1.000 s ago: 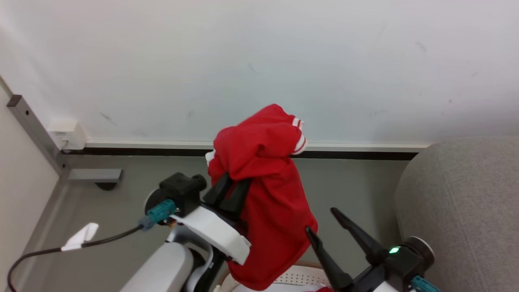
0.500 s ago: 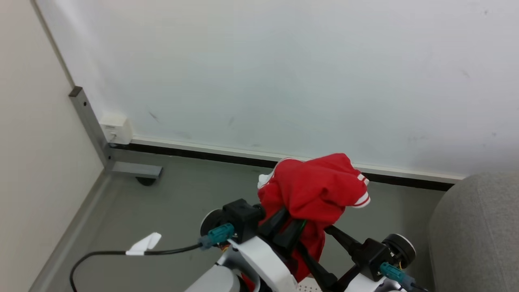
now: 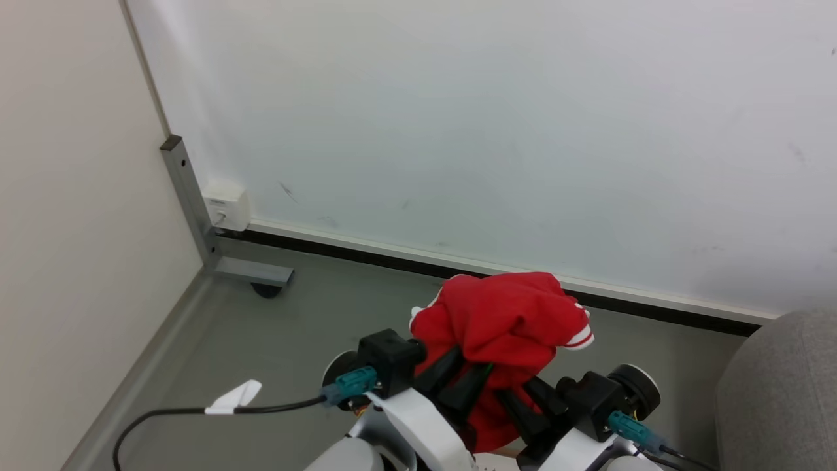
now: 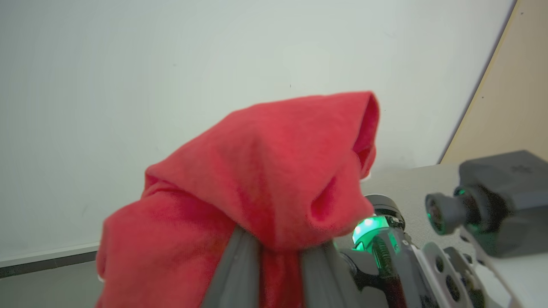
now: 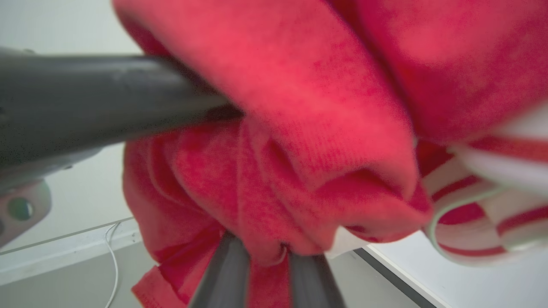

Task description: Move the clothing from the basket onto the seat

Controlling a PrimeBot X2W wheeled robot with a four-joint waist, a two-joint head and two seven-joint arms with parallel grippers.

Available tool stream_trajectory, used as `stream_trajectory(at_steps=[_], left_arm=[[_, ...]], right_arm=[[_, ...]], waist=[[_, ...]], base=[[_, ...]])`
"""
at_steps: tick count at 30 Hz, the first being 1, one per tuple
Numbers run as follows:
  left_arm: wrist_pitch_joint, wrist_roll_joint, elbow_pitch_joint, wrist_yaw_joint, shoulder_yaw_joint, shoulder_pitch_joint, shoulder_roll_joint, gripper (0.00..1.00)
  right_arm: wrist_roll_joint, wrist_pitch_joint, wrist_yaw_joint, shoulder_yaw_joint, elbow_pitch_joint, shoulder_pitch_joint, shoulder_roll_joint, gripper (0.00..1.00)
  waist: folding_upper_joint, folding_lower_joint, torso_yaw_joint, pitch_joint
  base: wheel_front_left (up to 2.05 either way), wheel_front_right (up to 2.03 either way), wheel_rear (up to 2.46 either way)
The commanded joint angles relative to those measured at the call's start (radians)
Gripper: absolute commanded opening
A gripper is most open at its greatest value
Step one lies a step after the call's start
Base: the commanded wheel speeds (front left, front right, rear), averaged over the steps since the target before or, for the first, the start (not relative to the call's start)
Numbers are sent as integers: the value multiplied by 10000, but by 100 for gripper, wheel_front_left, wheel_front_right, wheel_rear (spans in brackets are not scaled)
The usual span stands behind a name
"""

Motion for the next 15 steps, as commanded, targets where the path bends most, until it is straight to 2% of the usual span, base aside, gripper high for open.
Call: stream_trajectory(at_steps=[1,8,10,12,13,14,15], left_arm=[[-42,-167,36,55,68,157,126,0],[-244,-220,91,284,381,217,359,0],[-288,-226,98,340,431,207,363,13],[-330,-247,110,362,418,189,330,31],[-337,-259,114,351,408,186,314,56],[-338,-264,113,351,397,193,304,100],[-341,-235,104,351,375,201,312,100]], right_arm=[[89,-49,-21,-127,-150,151,-49,0],[204,-49,-21,-504,-787,654,-169,0],[274,-46,-21,-520,-887,670,-256,0],[371,-45,-21,-625,-966,694,-292,0],[445,-45,-21,-694,-1037,719,-269,0],[548,-45,-21,-763,-1112,735,-248,0],[609,-45,-21,-803,-1159,740,-247,0]], waist=[[0,0,-52,29],[0,0,-418,230],[0,0,-526,288],[0,0,-637,325],[0,0,-695,342],[0,0,-756,361],[0,0,-826,382]], base=[[0,0,0],[0,0,0],[0,0,0],[0,0,0],[0,0,0],[0,0,0],[0,0,0]])
